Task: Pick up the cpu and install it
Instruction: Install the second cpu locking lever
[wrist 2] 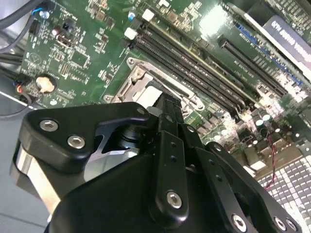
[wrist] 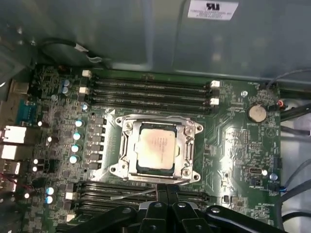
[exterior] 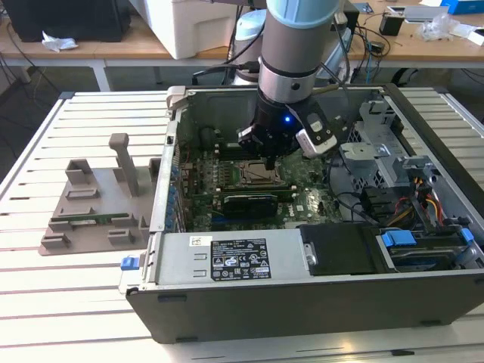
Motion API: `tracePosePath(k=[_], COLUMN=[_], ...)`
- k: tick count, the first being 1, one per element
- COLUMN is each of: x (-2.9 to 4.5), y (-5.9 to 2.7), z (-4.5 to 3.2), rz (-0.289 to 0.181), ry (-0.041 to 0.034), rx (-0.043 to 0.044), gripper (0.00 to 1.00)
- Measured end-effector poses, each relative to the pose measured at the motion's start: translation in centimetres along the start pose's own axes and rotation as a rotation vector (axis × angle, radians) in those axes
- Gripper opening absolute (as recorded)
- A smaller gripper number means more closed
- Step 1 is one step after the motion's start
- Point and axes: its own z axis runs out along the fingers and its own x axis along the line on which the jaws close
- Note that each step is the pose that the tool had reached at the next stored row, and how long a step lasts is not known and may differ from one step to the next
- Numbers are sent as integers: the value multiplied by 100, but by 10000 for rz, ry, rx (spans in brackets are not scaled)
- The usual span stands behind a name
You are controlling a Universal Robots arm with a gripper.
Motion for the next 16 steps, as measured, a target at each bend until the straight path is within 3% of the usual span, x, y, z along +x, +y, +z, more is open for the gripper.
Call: tracePosePath(k=[3,7,10,12,13,16], x=[26,117,160,242,327,457], y=[-44,-90,-100,-111,-112,-112], z=[52,81,151,262,318,390], rz=[-1,0,-6,-42,-159,-361], ry=[-3,-2,0,7,23,47], rx=[-4,-2,-2,0,-26,-114], gripper=[11,11,11,11,11,11])
